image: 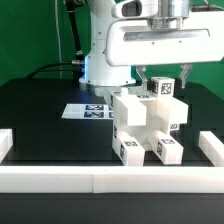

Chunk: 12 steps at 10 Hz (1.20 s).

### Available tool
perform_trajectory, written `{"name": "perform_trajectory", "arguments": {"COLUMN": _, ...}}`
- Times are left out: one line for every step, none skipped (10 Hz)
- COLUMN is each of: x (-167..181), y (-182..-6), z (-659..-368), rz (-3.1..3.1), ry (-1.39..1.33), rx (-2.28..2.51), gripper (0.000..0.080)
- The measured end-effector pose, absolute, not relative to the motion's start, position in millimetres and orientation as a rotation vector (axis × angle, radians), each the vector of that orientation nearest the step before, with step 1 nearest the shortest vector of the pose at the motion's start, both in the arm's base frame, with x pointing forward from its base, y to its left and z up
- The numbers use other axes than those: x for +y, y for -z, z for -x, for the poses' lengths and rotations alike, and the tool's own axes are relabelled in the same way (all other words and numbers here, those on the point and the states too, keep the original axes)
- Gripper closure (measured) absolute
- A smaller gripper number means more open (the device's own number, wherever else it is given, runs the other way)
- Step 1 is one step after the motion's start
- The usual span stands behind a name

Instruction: Assemble chair

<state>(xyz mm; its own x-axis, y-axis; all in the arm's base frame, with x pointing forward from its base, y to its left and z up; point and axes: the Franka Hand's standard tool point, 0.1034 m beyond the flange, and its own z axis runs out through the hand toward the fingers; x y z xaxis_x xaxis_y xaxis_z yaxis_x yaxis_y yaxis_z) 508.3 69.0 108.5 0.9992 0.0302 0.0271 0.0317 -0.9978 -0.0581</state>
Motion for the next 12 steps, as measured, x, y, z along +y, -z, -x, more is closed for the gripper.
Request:
{"name": "perform_trajectory", "arguments": {"x": 68.9, "y": -108.5, "z": -508.3, "rz": 3.082, "ry": 0.040, "rx": -0.046, "gripper": 0.0521}}
{"name": "perform_trajectory", "arguments": {"x": 68.9, "y": -108.5, "z": -508.3, "rz": 3.082, "ry": 0.040, "rx": -0.046, "gripper": 0.0520}}
{"name": "perform_trajectory", "arguments": {"x": 69.0, "y": -108.5, "z": -508.3, "rz": 3.082, "ry": 0.040, "rx": -0.030, "gripper": 0.0520}}
{"name": "perform_trajectory", "arguments": {"x": 68.9, "y": -108.4, "z": -508.3, "rz": 3.082, "ry": 0.039, "rx": -0.005, "gripper": 0.0520}}
{"name": "perform_trajectory", "arguments": {"x": 68.9, "y": -108.4, "z": -508.3, "rz": 3.082, "ry": 0.039, "rx": -0.003, "gripper": 0.0520}}
{"name": "perform_trajectory", "arguments": {"x": 69.3, "y": -108.3, "z": -508.2, "rz": 3.078, "ry": 0.036, "rx": 0.098, "gripper": 0.0520}}
{"name": "perform_trajectory", "arguments": {"x": 69.5, "y": -108.2, "z": -508.2, "rz": 3.070, "ry": 0.032, "rx": 0.210, "gripper": 0.0520}}
{"name": "perform_trajectory", "arguments": {"x": 70.0, "y": -108.2, "z": -508.1, "rz": 3.052, "ry": 0.026, "rx": 0.382, "gripper": 0.0519}}
{"name": "perform_trajectory", "arguments": {"x": 70.0, "y": -108.2, "z": -508.1, "rz": 3.040, "ry": 0.024, "rx": 0.467, "gripper": 0.0519}}
{"name": "perform_trajectory", "arguments": {"x": 70.1, "y": -108.2, "z": -508.1, "rz": 3.026, "ry": 0.021, "rx": 0.546, "gripper": 0.0519}}
{"name": "perform_trajectory", "arguments": {"x": 70.3, "y": -108.2, "z": -508.1, "rz": 3.001, "ry": 0.017, "rx": 0.667, "gripper": 0.0519}}
{"name": "perform_trajectory", "arguments": {"x": 70.3, "y": -108.2, "z": -508.1, "rz": 2.981, "ry": 0.014, "rx": 0.752, "gripper": 0.0519}}
